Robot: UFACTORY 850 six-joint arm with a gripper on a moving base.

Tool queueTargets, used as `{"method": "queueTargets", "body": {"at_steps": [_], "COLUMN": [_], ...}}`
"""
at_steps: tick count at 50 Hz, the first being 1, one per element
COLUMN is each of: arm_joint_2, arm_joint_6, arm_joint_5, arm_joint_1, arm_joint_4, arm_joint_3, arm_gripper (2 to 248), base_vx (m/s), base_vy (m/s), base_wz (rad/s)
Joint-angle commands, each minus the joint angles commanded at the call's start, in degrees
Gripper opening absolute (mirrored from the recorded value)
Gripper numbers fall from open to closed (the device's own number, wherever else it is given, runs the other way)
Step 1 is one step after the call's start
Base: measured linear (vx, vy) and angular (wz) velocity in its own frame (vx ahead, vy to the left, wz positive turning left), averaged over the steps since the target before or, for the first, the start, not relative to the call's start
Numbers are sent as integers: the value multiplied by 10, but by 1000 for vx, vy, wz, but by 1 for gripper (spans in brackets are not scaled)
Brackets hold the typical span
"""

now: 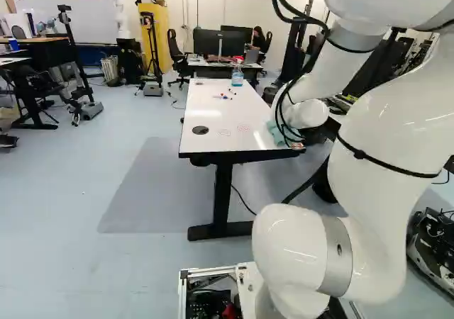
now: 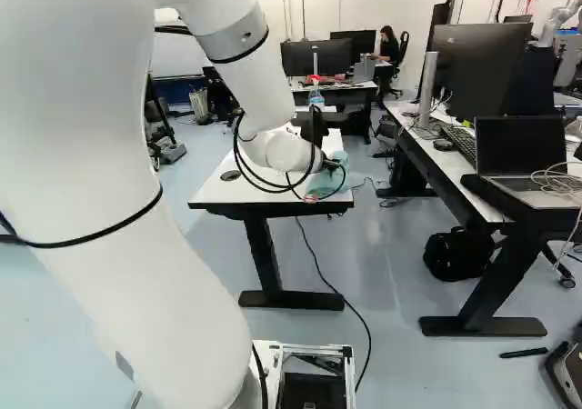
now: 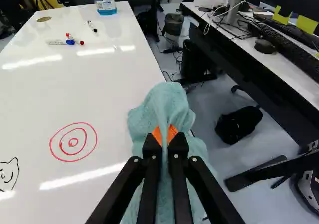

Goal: Clean the table with the green towel

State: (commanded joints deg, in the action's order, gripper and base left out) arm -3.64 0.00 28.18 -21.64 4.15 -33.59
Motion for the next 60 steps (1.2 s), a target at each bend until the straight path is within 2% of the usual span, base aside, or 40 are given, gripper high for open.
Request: {"method": "queueTargets", "body": {"at_steps": [16,41,60], "arm_joint_2": [14,13,-20], "arm_joint_6": [0,0,0], "arm_joint_5": [-19,-60,-98], "arm_joint_1": [6,36,59], "arm_joint_4": [0,0,0], "arm_joint_3": [-9,-45,-80], "arm_gripper": [30,30,30], "base_vx": [0,0,0], "base_vy": [0,0,0], "base_wz": [0,0,0]}}
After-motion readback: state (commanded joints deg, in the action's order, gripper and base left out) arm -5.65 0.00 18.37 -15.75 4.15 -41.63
